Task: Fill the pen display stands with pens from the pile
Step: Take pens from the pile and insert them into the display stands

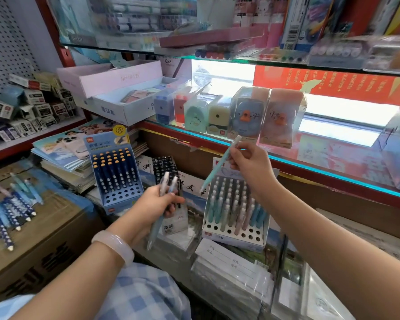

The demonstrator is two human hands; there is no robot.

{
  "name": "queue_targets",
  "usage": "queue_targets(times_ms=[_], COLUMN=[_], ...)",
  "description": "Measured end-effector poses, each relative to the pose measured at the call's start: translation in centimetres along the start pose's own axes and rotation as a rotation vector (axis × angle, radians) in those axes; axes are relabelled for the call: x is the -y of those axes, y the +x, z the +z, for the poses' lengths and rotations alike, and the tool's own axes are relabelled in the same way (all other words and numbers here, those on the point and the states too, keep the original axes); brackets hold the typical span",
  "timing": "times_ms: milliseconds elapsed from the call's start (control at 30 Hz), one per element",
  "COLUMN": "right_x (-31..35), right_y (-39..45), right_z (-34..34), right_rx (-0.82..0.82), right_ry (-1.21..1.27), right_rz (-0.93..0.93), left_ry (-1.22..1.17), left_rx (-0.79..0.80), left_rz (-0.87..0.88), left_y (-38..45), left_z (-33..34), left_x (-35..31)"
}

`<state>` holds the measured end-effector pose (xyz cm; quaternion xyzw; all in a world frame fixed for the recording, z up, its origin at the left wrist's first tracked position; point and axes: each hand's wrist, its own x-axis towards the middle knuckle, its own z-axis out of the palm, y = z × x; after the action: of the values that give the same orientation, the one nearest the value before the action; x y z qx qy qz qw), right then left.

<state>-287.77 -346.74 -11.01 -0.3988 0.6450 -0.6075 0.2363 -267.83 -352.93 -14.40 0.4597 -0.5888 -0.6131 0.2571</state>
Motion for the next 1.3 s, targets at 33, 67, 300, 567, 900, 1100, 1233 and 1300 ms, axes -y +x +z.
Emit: queue_targets(times_ms=[33,67,300,567,900,1100,1233,1300], right_x=[-0.5,-1.0,-4.9,-6.9,-7.2,-7.3,-7.3,-7.3], right_y=[-0.2,-0.7,-3.7,-4.2,-4.4,-4.5,-4.9,-5.0], right_z=[-0.2,-0.2,1.7,2.4,2.8,3.1,2.9,2.7], right_rx=[0.000,0.017,0.108,0.154,0.187,0.179,0.186,0.191], right_ry=[-0.081,-0.166,-0.451,-0.775,-0.787,-0.770,-0.794,-0.829], right_rz=[-0.036,-0.058,-0.042,-0.073,-0.069,-0.071,-0.174,-0.220], left_ry=[-0.028,-0.046,-0.037,-0.041,-0.052,-0.044,-0.048,-0.055], left_rx=[-0.030,-0.051,-0.062,-0.064,-0.069,-0.066,-0.064,-0.061], left_rz=[-0.012,-0.017,0.013,0.009,-0.002,-0.002,-0.008,-0.013], left_y=[0.1,0.2,-0.1,-0.5,-0.5,-0.7,-0.6,-0.6], left_z=[-0.1,-0.1,0.4,-0.3,-0.5,-0.6,-0.4,-0.4], left_x=[0.0,-0.1,-0.1,0.2,0.2,0.3,0.4,0.5])
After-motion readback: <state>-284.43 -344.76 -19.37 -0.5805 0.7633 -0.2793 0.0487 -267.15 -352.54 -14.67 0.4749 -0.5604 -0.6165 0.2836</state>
